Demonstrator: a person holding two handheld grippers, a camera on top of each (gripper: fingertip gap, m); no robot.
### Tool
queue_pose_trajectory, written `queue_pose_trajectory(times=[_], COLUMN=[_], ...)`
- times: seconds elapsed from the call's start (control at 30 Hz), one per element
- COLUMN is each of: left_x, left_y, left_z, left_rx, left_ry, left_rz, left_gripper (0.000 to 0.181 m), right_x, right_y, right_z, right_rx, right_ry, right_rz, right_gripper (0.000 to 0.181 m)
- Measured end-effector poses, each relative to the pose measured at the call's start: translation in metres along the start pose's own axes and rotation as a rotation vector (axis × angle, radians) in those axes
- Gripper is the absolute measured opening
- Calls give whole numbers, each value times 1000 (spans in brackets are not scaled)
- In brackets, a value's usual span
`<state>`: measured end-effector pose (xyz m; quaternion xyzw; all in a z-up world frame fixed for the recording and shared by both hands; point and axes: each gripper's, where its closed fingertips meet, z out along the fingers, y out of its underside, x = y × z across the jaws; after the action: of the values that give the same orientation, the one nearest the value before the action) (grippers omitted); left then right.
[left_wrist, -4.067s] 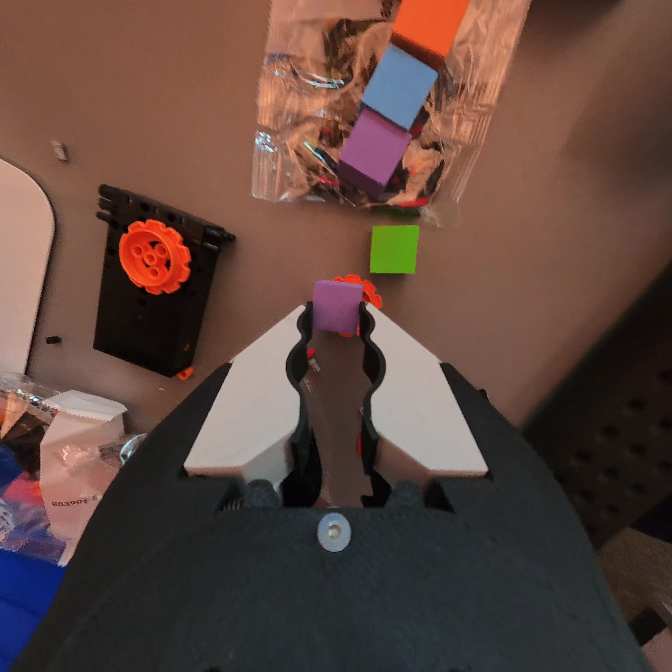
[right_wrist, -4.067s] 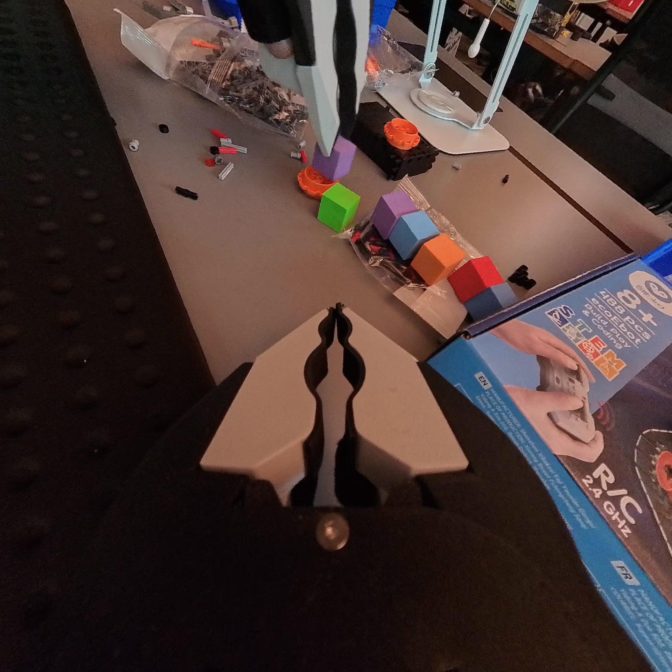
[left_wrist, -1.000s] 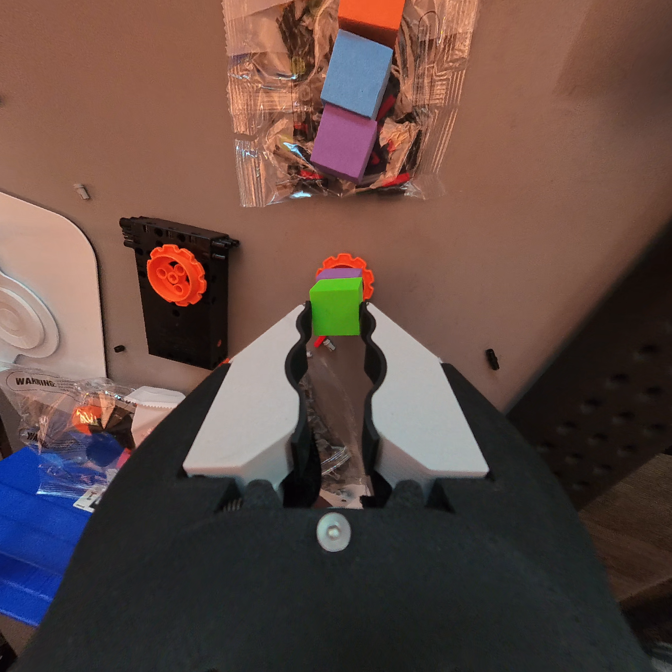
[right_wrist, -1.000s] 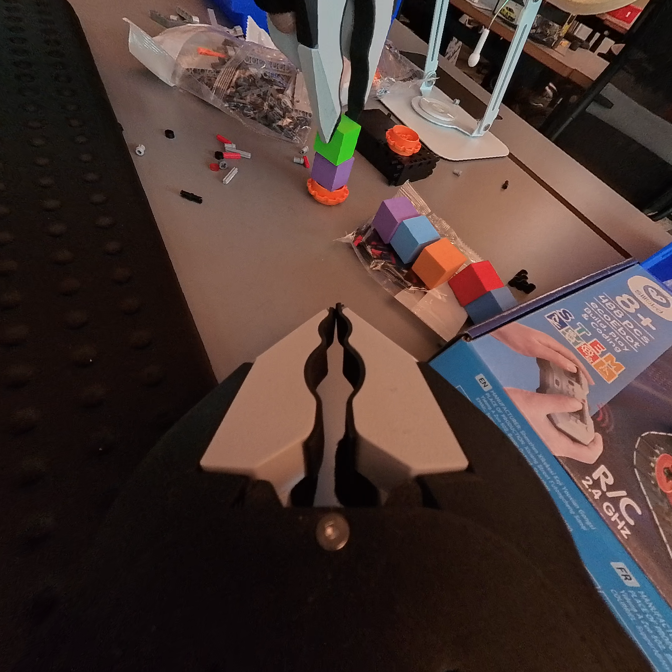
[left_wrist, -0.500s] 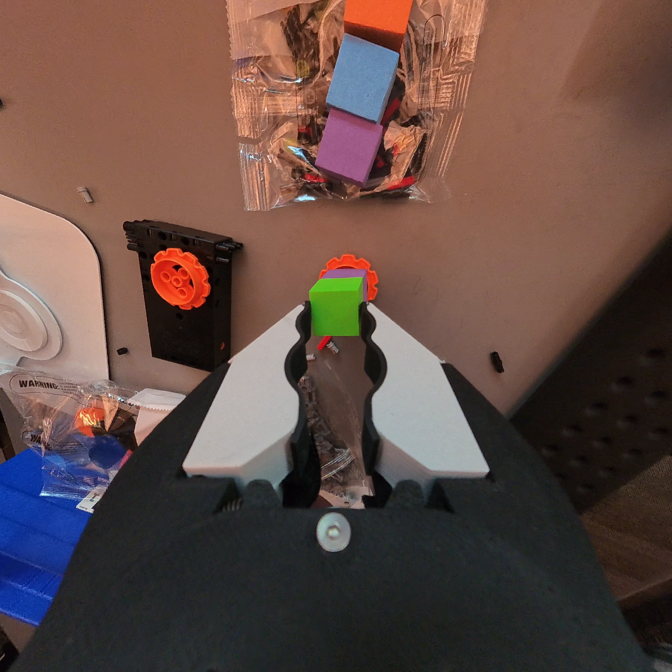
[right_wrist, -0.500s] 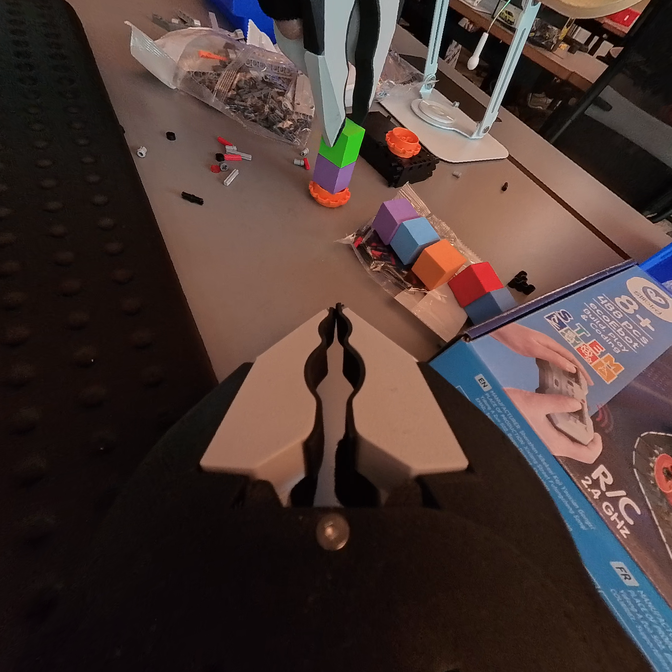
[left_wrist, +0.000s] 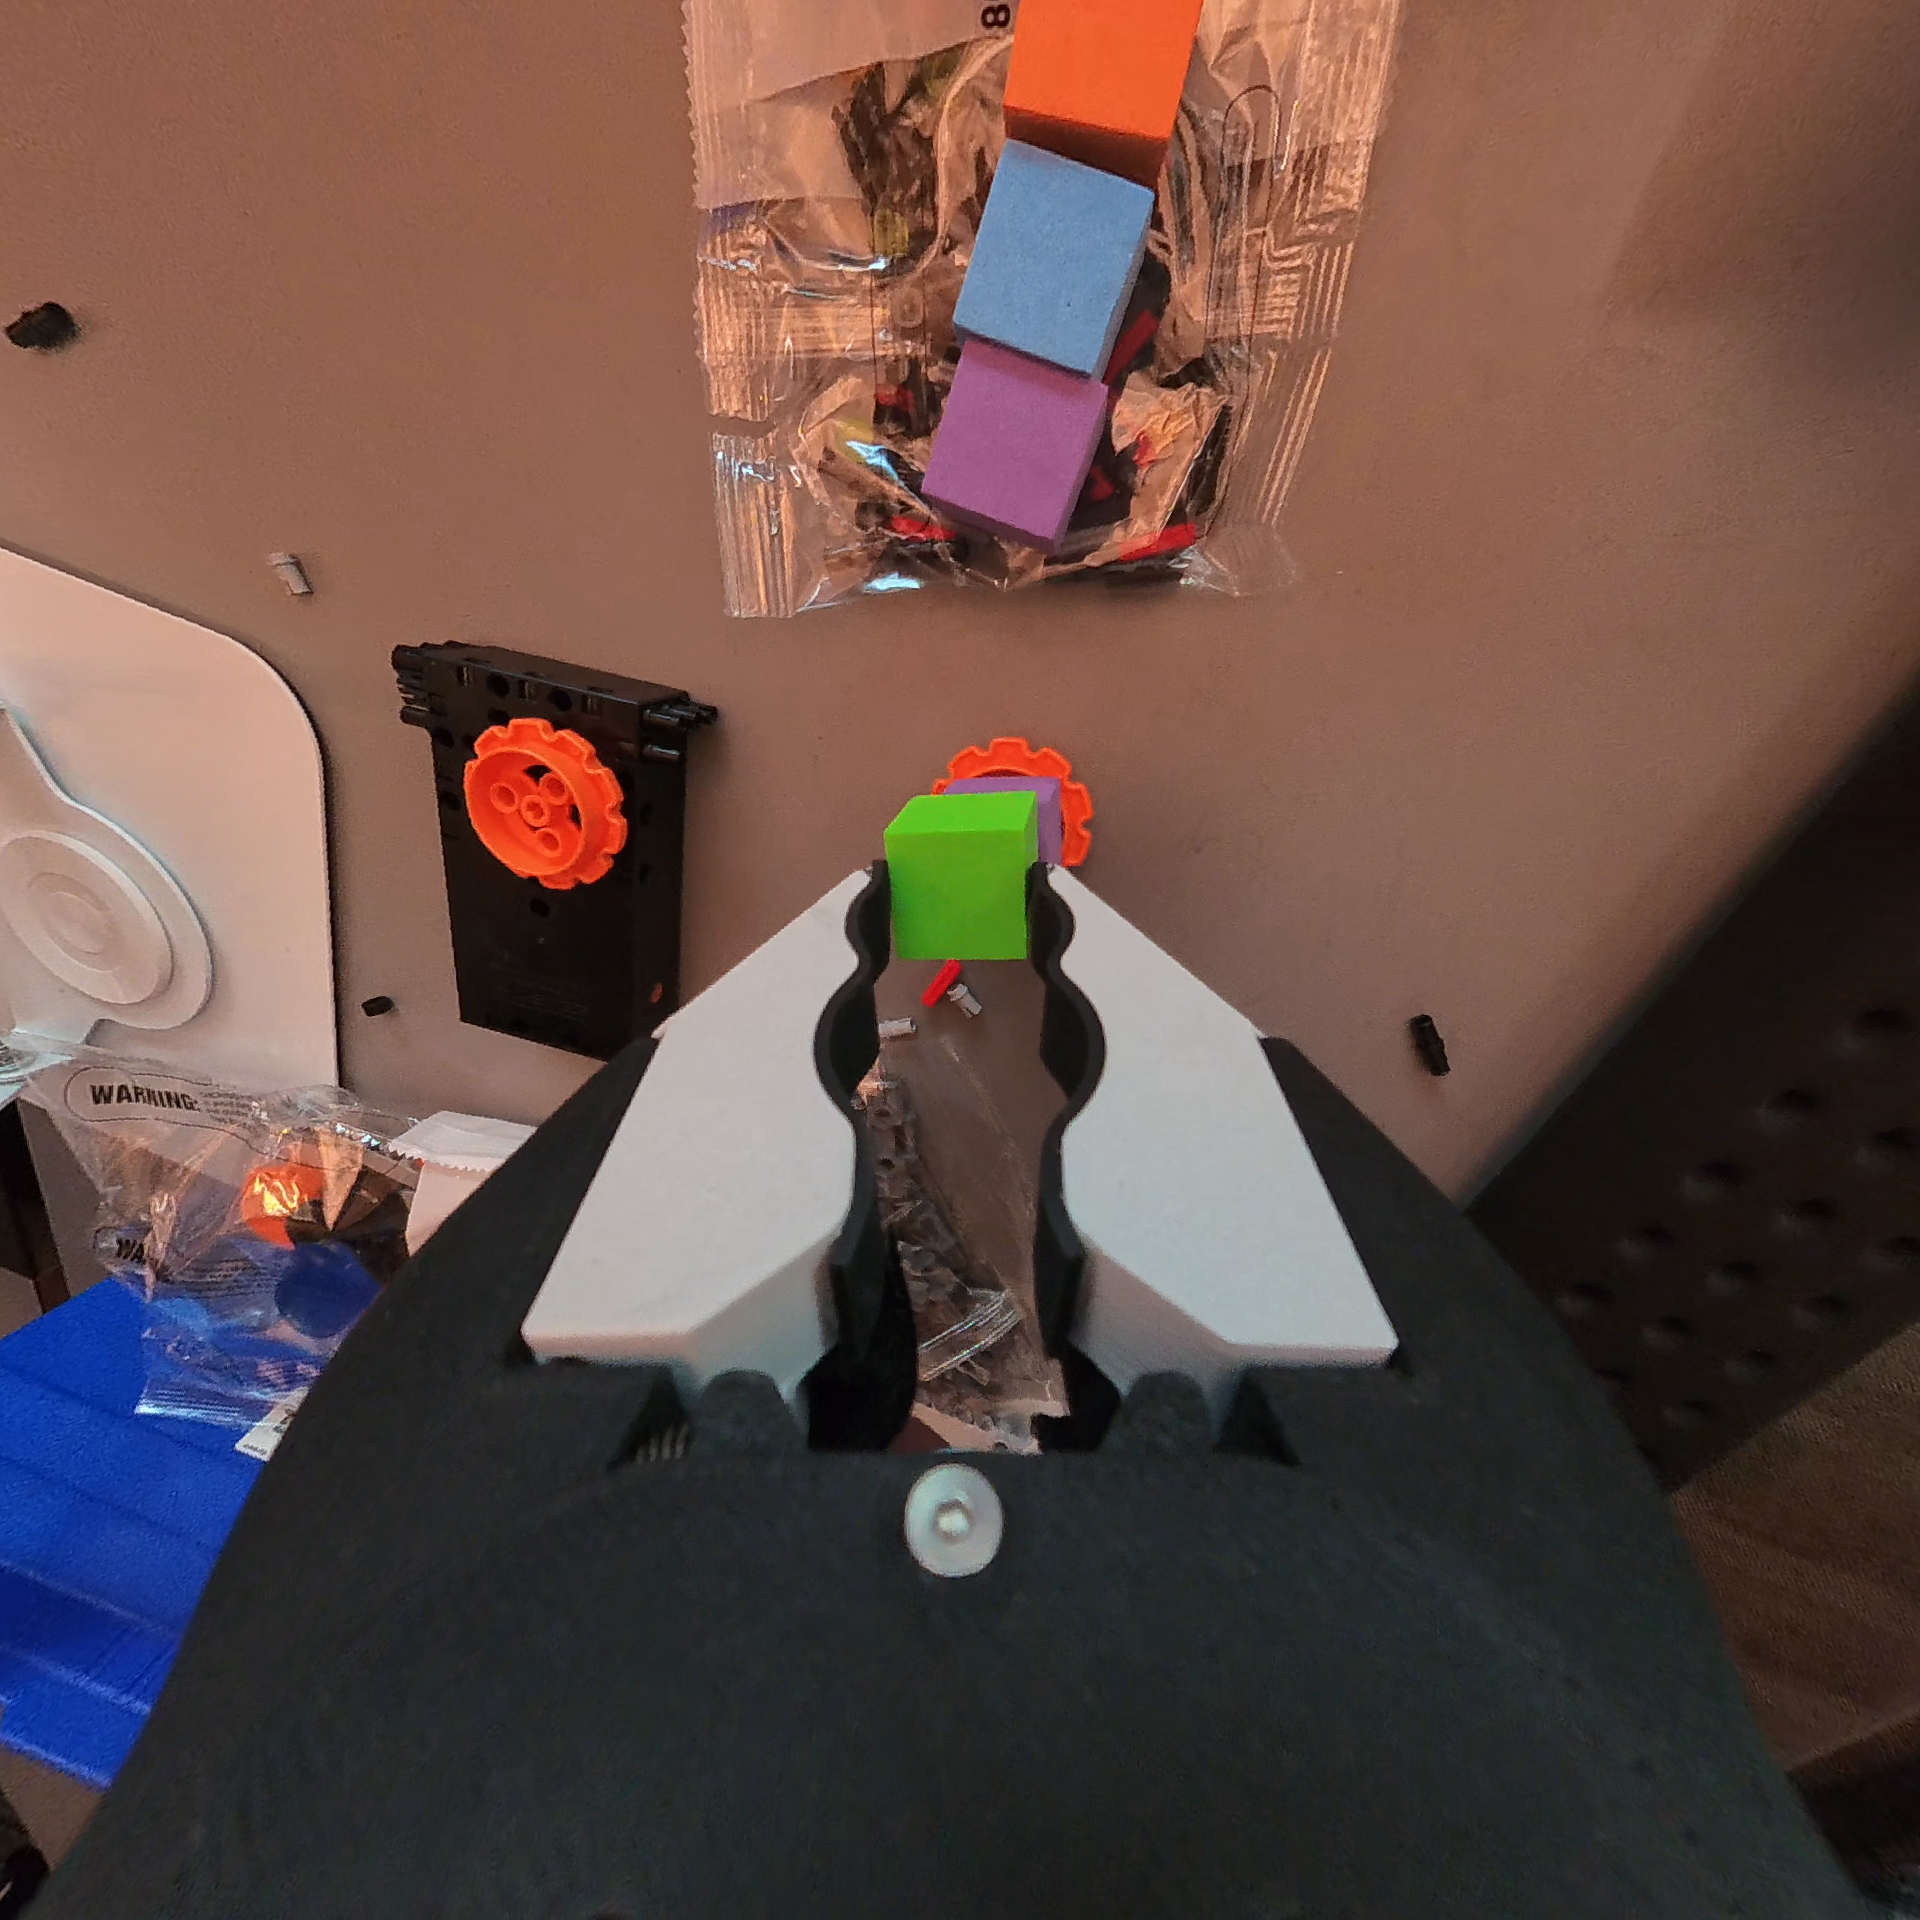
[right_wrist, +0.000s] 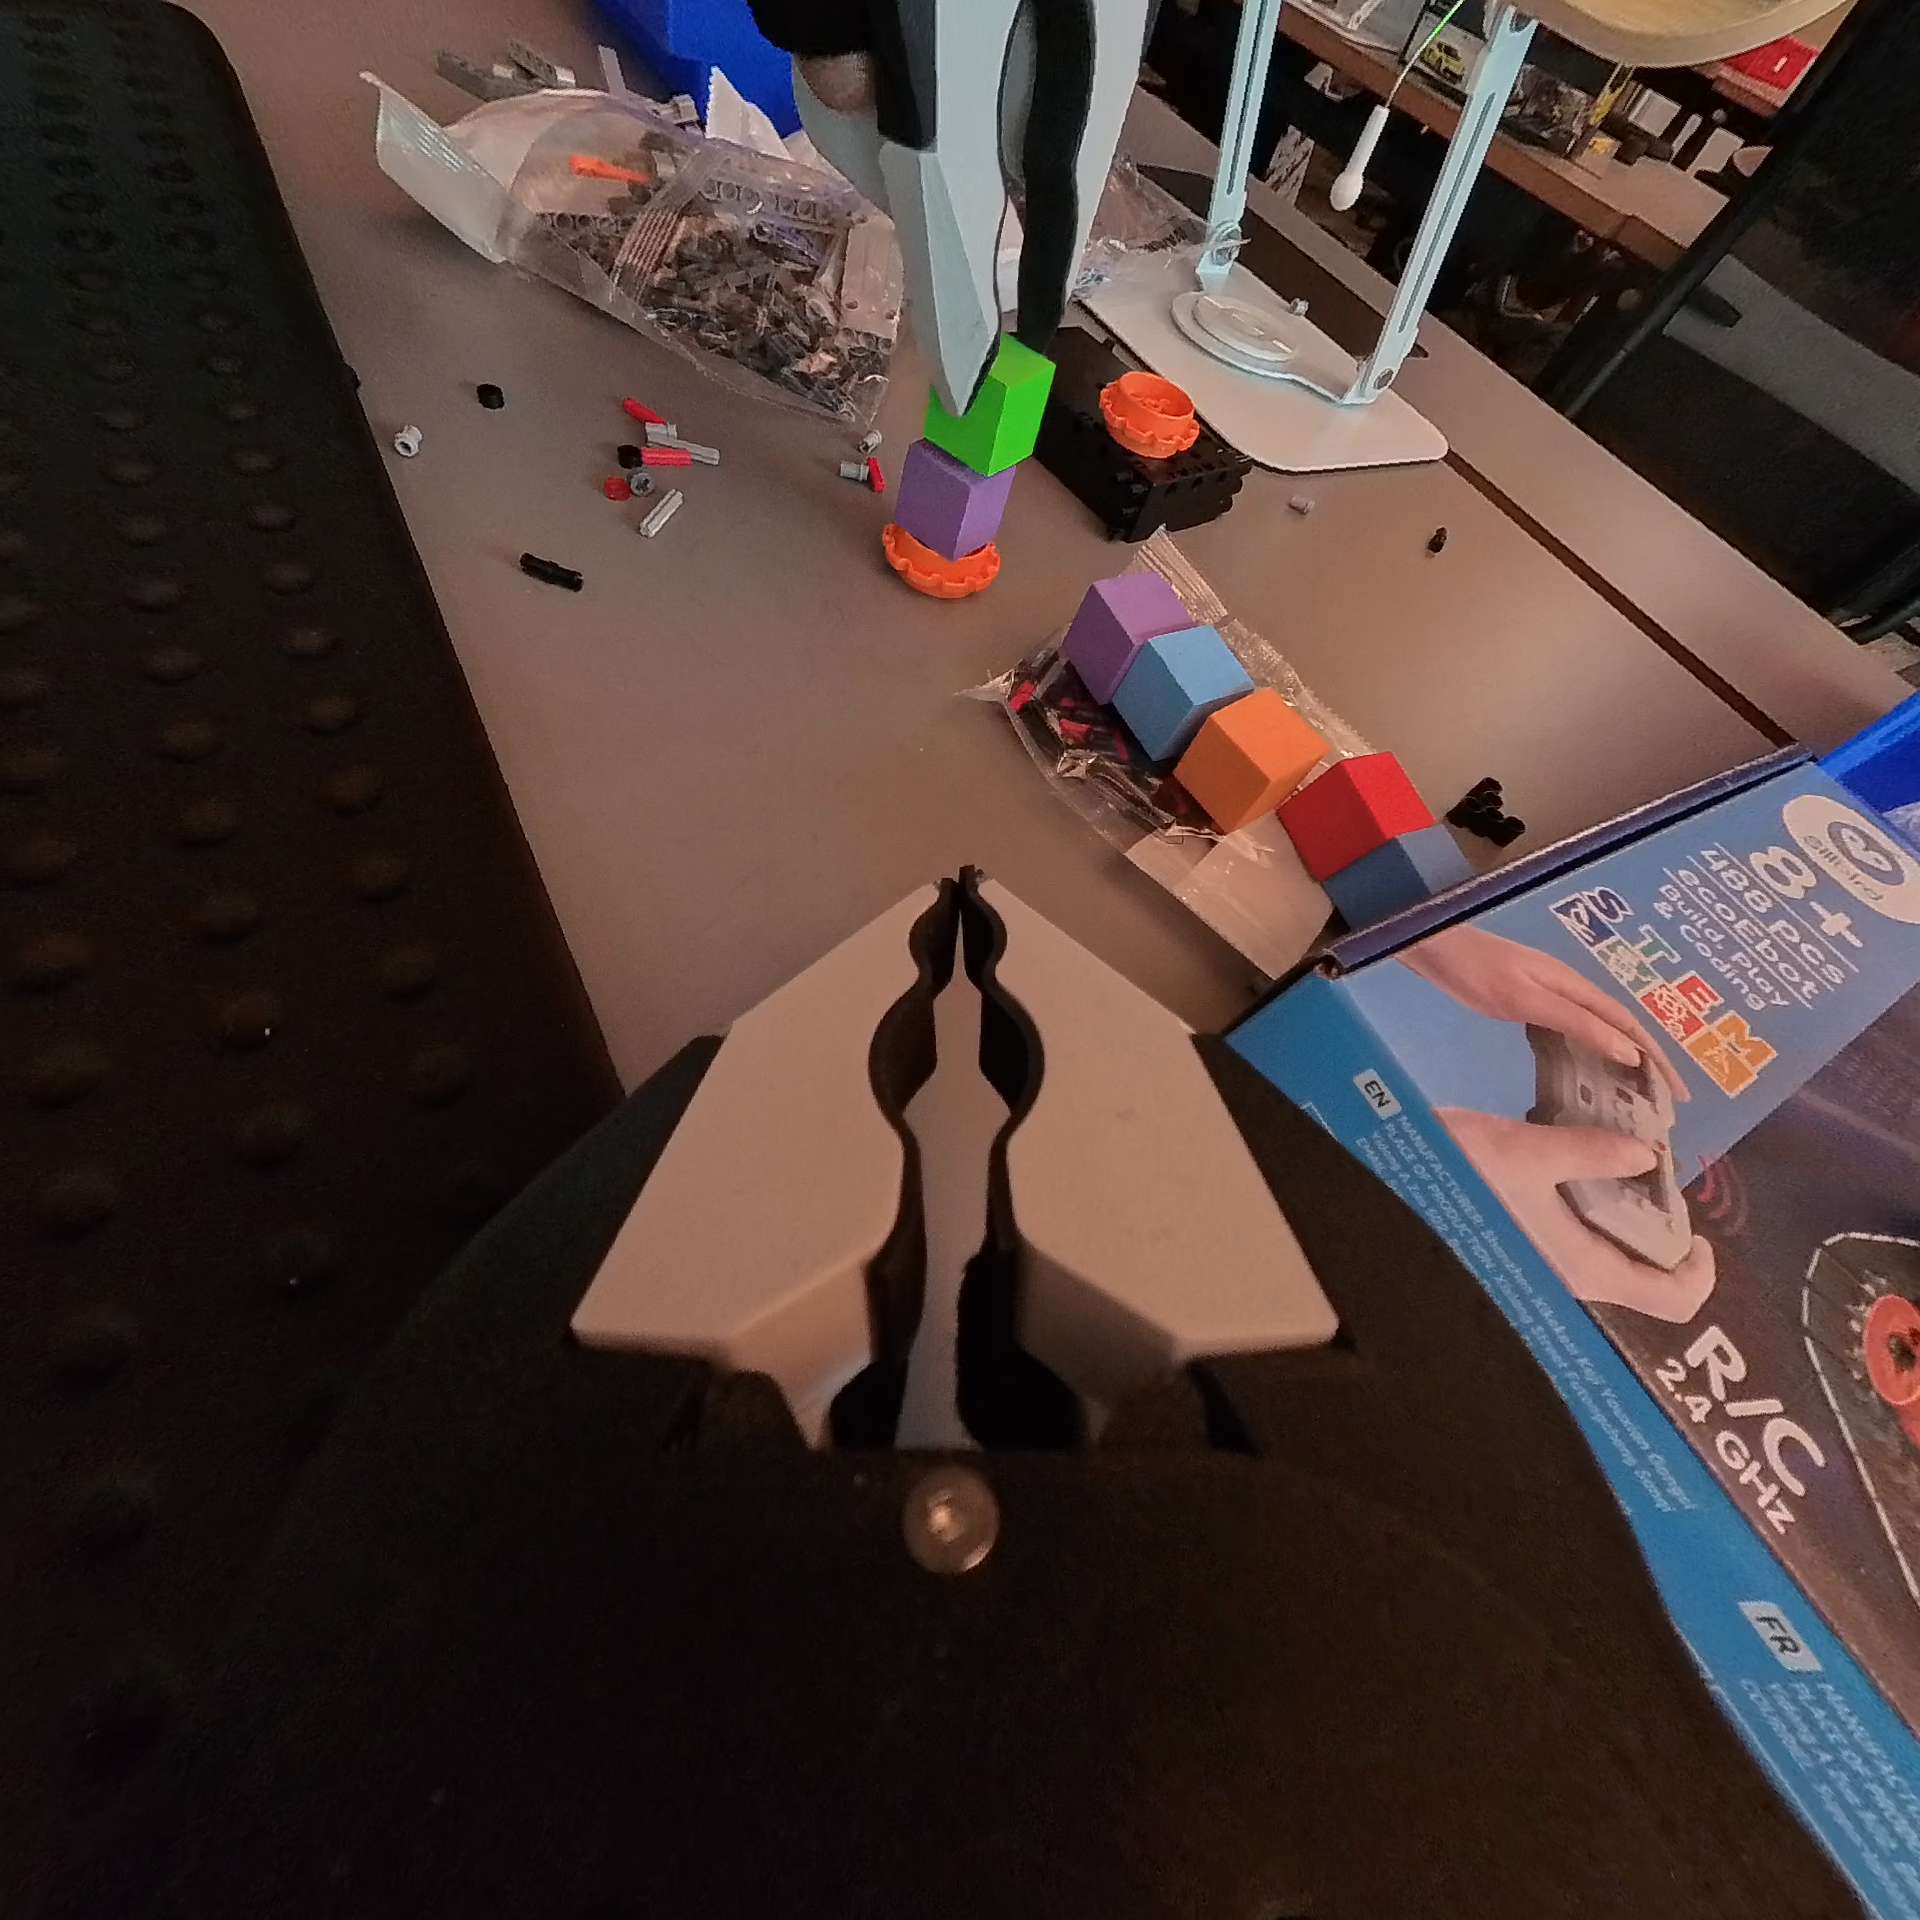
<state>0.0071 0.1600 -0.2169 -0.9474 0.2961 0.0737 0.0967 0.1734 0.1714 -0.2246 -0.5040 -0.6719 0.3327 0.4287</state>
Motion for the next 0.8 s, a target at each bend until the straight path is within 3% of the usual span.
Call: queue_pose_trajectory(times=[0.8], left_x=[3], left_y=[3], left_z=[3], left_rx=[-38], left_ry=[26], left_rz=[14], left_gripper=[27], right_x=[0], right_y=[-1], right_z=[0], right_rx=[5], right_ry=[0], right_rz=[-3], right_gripper=[0])
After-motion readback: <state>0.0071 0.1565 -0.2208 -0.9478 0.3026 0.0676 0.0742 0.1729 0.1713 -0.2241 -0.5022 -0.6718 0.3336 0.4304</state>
